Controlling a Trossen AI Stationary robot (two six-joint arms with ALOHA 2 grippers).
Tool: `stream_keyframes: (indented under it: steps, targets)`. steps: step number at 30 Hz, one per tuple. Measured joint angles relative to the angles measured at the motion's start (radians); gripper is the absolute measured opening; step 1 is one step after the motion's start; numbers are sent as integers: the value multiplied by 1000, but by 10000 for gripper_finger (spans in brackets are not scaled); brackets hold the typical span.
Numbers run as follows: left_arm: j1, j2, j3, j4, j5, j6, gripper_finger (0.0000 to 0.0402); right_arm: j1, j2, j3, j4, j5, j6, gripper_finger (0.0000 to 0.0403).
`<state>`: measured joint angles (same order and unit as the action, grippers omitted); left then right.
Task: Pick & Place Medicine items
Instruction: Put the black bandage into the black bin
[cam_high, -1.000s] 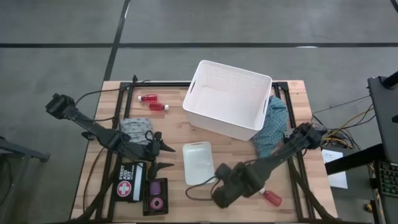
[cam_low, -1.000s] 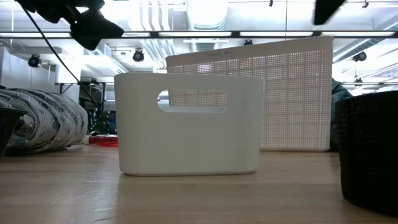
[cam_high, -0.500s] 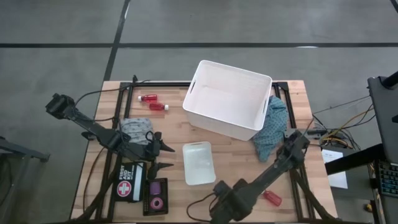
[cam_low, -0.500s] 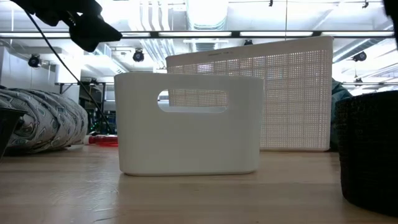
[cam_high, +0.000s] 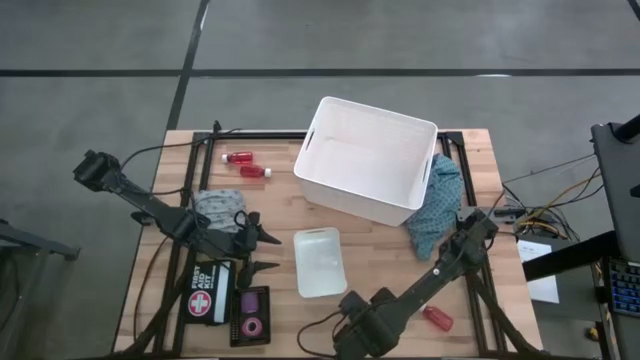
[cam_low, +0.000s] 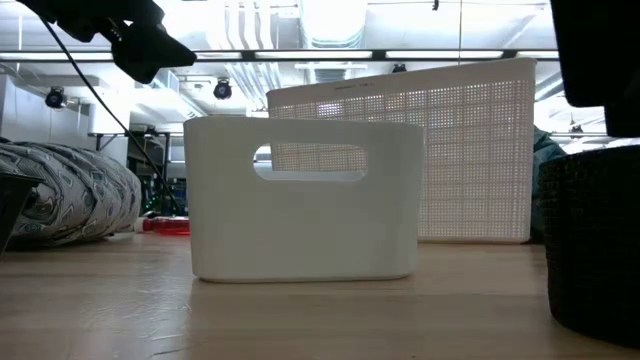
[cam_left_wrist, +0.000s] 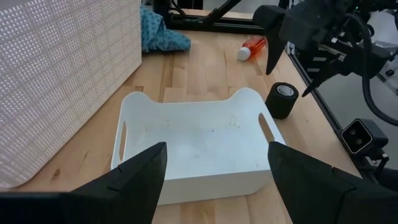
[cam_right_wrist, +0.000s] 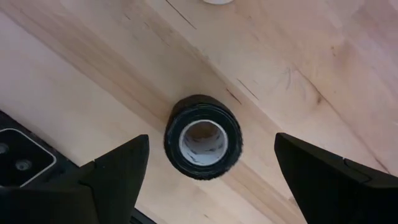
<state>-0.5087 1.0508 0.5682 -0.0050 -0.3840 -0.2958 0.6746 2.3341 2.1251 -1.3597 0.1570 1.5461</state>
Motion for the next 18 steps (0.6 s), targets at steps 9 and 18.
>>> stream_keyframes:
  steps: [9, 18]
  targets:
    - [0, 0, 0, 0, 0, 0, 287, -1, 3, -51, 69, -1, 18, 341]
    - [0, 0, 0, 0, 0, 0, 287, -1, 3, -87, 109, -1, 18, 340]
